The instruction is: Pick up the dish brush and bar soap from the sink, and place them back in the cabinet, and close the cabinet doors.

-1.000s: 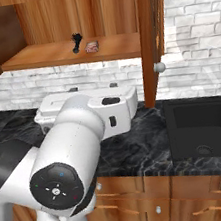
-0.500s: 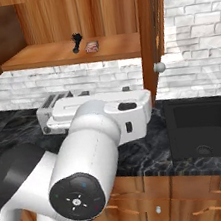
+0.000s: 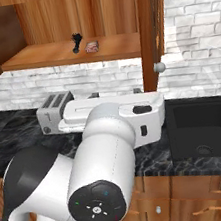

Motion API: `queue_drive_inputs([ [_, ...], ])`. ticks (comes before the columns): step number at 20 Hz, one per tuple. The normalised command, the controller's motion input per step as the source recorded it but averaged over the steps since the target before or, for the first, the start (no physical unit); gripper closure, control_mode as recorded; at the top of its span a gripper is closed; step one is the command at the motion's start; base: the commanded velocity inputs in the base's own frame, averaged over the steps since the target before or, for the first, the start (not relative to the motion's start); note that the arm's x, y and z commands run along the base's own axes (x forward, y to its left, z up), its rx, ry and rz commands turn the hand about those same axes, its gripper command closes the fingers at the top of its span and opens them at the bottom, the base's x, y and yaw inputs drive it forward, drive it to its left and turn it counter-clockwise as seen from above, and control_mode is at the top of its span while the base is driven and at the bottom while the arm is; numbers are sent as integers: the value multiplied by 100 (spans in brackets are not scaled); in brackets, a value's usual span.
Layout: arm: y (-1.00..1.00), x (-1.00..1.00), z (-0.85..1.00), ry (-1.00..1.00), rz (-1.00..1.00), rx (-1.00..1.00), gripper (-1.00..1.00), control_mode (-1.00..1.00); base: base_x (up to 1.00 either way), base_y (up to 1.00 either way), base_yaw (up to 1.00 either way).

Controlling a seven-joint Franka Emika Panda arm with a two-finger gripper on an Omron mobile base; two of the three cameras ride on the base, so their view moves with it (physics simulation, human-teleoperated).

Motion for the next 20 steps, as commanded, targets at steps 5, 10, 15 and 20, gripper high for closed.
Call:
queue_drive_inputs([
  [5, -15, 0, 0, 0, 6, 0, -100, -100, 0, 0, 0],
  [10, -19, 0, -5, 0, 7, 0, -100, -100, 0, 0, 0],
  [15, -16, 0, -9, 0, 7, 0, -100, -100, 0, 0, 0],
  [20, -14, 0, -7, 0, 6, 0, -100, -100, 0, 0, 0],
])
